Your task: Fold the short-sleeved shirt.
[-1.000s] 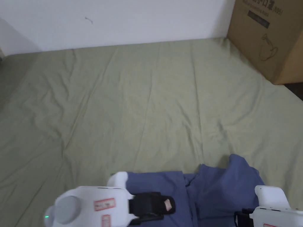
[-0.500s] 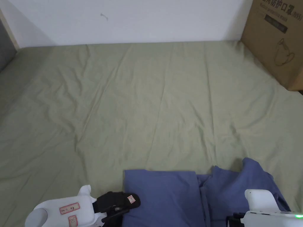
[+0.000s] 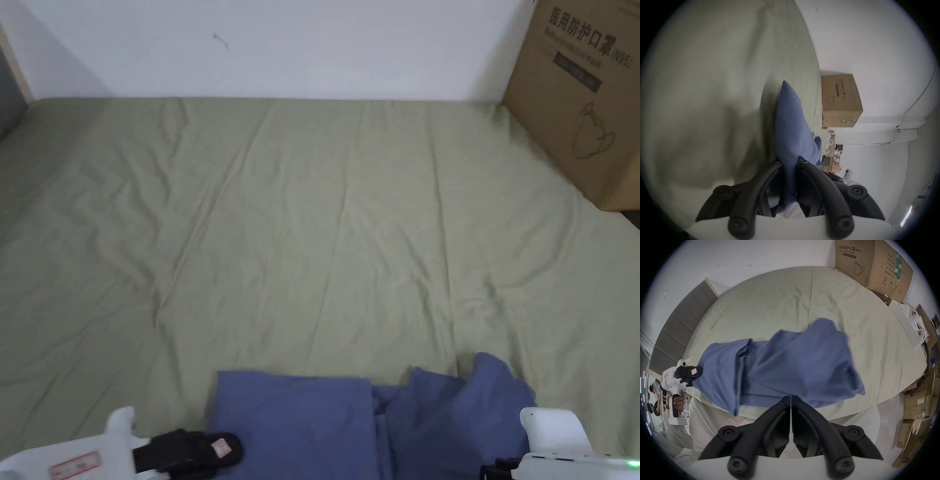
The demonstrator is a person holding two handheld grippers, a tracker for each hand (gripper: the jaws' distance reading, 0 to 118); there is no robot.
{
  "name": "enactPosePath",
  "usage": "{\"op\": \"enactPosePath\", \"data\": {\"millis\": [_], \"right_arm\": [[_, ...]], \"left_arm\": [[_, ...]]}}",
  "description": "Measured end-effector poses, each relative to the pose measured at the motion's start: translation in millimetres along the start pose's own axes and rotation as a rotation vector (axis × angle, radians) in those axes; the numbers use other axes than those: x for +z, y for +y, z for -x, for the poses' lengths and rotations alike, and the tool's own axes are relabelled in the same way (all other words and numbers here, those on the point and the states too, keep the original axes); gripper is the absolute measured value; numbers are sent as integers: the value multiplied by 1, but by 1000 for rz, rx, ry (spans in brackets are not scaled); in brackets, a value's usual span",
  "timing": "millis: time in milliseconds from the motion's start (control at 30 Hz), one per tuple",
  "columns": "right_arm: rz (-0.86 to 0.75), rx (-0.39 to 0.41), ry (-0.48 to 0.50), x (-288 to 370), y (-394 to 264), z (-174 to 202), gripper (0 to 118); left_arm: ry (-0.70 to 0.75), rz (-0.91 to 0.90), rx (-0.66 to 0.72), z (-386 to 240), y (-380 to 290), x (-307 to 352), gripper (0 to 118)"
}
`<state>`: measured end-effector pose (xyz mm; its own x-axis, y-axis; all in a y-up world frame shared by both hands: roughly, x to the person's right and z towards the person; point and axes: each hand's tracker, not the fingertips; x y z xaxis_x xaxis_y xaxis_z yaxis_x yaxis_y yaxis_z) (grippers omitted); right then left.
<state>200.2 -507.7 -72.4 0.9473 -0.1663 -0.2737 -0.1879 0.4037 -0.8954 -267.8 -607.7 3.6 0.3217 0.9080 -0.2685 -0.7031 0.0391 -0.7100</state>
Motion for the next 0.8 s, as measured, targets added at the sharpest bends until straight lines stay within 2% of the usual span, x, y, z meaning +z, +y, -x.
{"op": "enactPosePath", "data": {"millis": [67,200,367,500,667,800], "right_arm": [[0,9,3,-1,1,1,2],[15,31,18,-9,-1,6,2],[30,39,42,-14,-5,13,2],[32,39,50,-12,-6,11,2],[13,-5,47,-11,-6,-11,2],[6,-57,41,-10,-9,-28,2]], "left_arm": [[12,-52,3,3,6,32,12],[135,-144,0,-1,5,84,12],[195,-196,-12,-21,-2,101,12],[200,-203,-117,-69,-13,83,12],[156,-157,-341,-155,-25,40,12],[71,-21,-482,-201,-43,-21,12]]}}
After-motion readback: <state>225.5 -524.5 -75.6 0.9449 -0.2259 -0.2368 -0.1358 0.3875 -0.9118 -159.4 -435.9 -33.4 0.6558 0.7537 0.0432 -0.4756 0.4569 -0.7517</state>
